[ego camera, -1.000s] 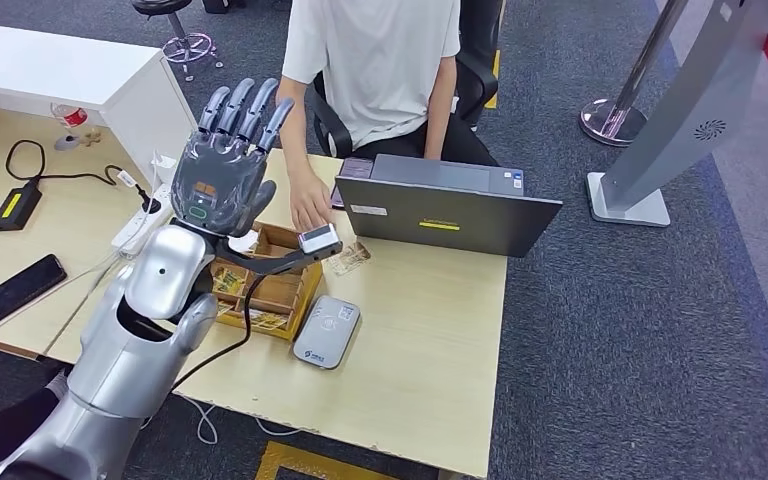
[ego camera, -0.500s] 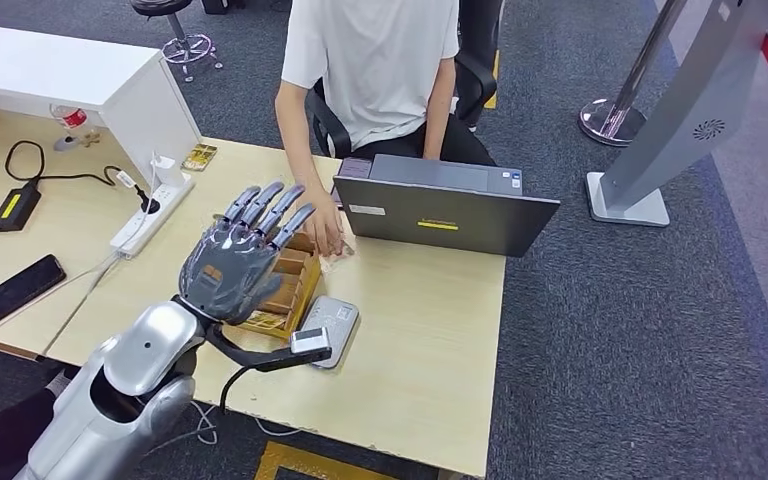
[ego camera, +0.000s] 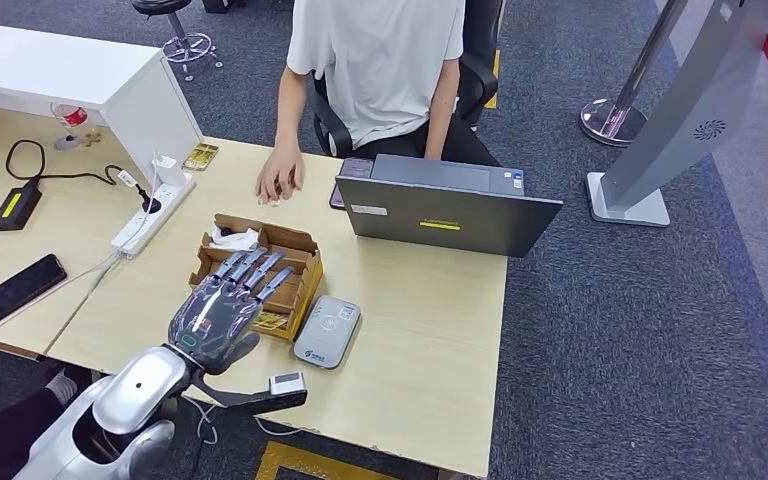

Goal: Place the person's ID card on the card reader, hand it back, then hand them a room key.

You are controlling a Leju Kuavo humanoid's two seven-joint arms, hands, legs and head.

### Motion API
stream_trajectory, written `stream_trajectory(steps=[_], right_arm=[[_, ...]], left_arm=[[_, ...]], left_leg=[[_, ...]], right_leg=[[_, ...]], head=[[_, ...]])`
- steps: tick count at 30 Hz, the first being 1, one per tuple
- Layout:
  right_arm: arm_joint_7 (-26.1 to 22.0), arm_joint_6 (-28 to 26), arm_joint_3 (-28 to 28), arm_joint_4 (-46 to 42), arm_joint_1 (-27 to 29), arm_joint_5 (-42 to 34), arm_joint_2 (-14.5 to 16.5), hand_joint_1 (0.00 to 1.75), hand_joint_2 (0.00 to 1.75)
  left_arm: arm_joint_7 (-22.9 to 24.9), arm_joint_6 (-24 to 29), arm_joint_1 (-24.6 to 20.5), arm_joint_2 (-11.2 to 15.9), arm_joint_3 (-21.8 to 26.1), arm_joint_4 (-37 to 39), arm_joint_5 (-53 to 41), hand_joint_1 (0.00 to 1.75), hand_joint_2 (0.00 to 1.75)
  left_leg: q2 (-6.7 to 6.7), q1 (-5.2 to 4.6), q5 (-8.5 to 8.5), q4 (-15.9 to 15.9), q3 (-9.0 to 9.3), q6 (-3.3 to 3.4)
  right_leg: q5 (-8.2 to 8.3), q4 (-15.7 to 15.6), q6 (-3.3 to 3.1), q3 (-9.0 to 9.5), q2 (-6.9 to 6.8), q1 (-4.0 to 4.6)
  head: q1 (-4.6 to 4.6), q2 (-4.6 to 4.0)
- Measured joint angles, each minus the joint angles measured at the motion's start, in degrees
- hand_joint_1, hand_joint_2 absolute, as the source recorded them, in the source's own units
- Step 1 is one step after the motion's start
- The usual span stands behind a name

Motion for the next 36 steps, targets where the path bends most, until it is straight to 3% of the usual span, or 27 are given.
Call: stream_trajectory(steps=[7, 21, 36], right_arm=[[0.0, 0.0, 0.0, 0.0, 0.0, 0.7, 0.0, 0.0, 0.0], [0.8, 0.3, 0.0, 0.0, 0.0, 3.1, 0.0, 0.0, 0.0], [0.8, 0.5, 0.2, 0.0, 0.0, 4.0, 0.0, 0.0, 0.0]], left_arm=[[1.0, 2.2, 2.8, -0.9, 0.0, 1.8, -0.9, 0.0, 1.75], [5.3, 7.1, 3.3, -8.8, 1.8, 9.4, -6.1, 0.0, 1.75], [6.2, 7.5, 1.5, -11.8, 3.9, 14.3, -8.4, 0.0, 1.75]], left_leg=[[-0.01, -0.02, 0.0, 0.0, 0.01, 0.0], [-0.04, -0.03, 0.0, 0.0, 0.01, 0.0], [-0.05, -0.02, 0.01, 0.0, 0.01, -0.01]], right_leg=[[0.0, 0.0, 0.0, 0.0, -0.01, 0.0], [0.01, 0.0, 0.0, 0.0, -0.02, 0.0], [0.01, 0.0, -0.01, 0.0, -0.02, 0.01]], head=[[0.0, 0.0], [0.0, 0.0], [0.0, 0.0]])
